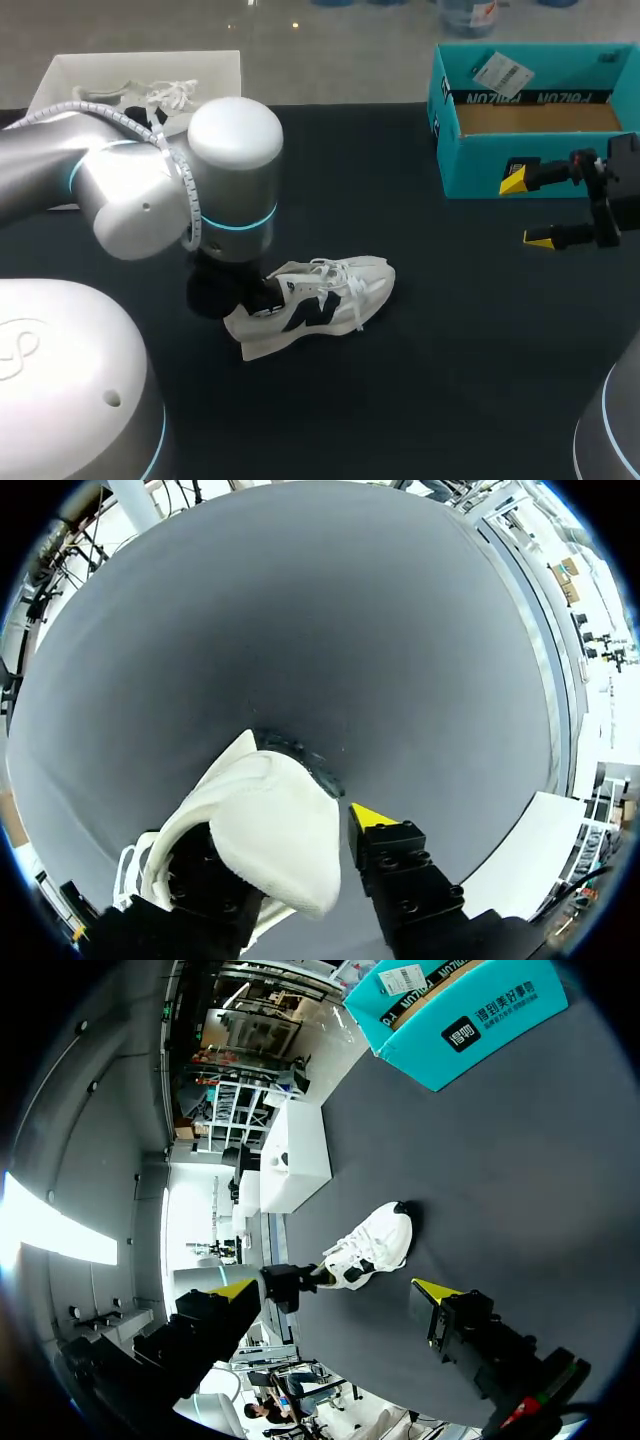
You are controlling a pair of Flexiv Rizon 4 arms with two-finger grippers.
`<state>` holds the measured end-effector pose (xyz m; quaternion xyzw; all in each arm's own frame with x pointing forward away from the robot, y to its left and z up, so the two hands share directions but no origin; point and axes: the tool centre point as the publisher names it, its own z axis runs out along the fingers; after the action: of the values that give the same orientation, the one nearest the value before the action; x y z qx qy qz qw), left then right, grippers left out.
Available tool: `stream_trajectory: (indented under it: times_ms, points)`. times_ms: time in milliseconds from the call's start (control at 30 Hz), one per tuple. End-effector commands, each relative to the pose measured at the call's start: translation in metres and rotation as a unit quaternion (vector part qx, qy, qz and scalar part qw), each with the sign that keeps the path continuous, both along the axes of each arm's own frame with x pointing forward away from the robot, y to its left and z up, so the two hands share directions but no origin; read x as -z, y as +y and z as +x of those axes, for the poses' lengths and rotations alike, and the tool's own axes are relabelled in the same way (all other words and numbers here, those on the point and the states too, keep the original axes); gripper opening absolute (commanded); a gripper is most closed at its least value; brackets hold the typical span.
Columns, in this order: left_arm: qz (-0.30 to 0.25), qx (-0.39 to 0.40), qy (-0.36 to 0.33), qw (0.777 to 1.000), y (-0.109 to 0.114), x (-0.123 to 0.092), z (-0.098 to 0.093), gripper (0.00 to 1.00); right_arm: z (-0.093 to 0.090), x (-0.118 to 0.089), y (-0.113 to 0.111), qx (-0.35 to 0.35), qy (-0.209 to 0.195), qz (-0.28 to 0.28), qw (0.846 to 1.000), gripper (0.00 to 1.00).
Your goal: Take the shoe out of the shoebox, open the shoe tongue, remove and reinsert the insole, then place the shoe into the shoebox
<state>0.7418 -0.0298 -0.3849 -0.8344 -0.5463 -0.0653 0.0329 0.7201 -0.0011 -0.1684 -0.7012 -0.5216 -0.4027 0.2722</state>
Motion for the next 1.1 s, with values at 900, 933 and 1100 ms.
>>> stream_trajectory:
  times_ms: [900, 933, 1100]
  points:
    - [-0.110, -0.213, 0.045, 0.970, 0.039, -0.088, 0.001, 1.00, -0.001, 0.000, 0.001, 0.001, 0.001, -0.002, 1.000, 1.00]
    - [-0.110, -0.213, 0.045, 0.970, 0.039, -0.088, 0.001, 1.00, -0.001, 0.000, 0.001, 0.001, 0.001, -0.002, 1.000, 1.00]
    - [-0.110, -0.213, 0.045, 0.970, 0.039, -0.088, 0.001, 1.00, -0.001, 0.000, 0.001, 0.001, 0.001, -0.002, 1.000, 1.00]
